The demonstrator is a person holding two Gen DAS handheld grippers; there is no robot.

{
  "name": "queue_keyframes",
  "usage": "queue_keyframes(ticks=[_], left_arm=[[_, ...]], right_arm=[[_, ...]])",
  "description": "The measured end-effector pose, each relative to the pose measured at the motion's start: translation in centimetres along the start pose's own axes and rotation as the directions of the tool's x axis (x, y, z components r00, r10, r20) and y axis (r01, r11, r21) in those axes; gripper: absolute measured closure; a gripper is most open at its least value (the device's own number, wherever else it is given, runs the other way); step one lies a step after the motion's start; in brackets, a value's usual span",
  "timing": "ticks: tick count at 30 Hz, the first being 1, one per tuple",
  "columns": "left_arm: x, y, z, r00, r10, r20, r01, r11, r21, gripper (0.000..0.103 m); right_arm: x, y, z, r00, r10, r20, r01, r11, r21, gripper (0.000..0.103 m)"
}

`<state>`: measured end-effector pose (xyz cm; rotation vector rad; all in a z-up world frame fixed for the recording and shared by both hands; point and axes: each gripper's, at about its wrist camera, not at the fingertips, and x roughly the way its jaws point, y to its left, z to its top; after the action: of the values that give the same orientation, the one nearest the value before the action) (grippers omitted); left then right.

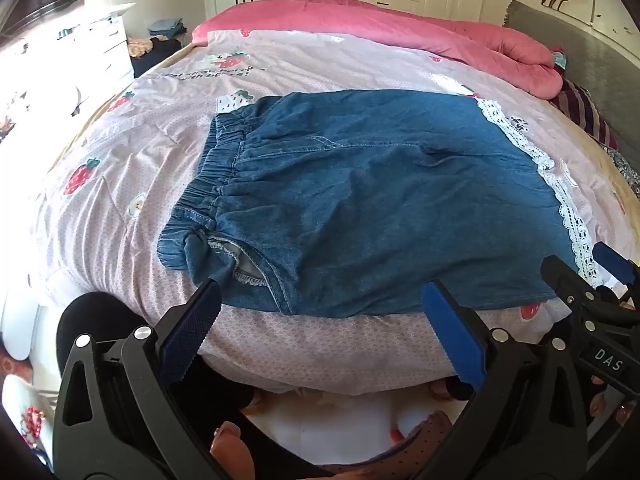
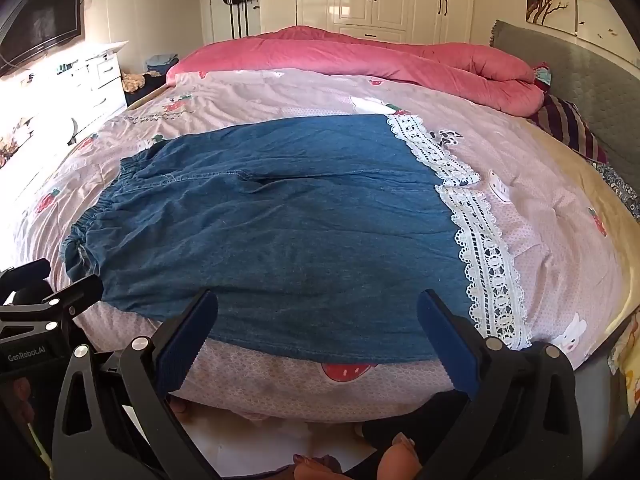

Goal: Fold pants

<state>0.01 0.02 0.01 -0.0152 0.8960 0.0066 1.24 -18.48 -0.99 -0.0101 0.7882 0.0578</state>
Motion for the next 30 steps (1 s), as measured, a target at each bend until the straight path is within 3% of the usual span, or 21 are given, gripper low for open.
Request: queue_keyframes(ticks=[30], left_arm=[[-0.4, -0.3, 0.3, 1.0, -0.004, 0.019, 0.004, 1.0, 0.021, 0.008]], right_arm=[[-0.2, 0.2, 0.3, 1.0, -0.004, 0.01, 0.004, 1.0, -0.012, 0.004]])
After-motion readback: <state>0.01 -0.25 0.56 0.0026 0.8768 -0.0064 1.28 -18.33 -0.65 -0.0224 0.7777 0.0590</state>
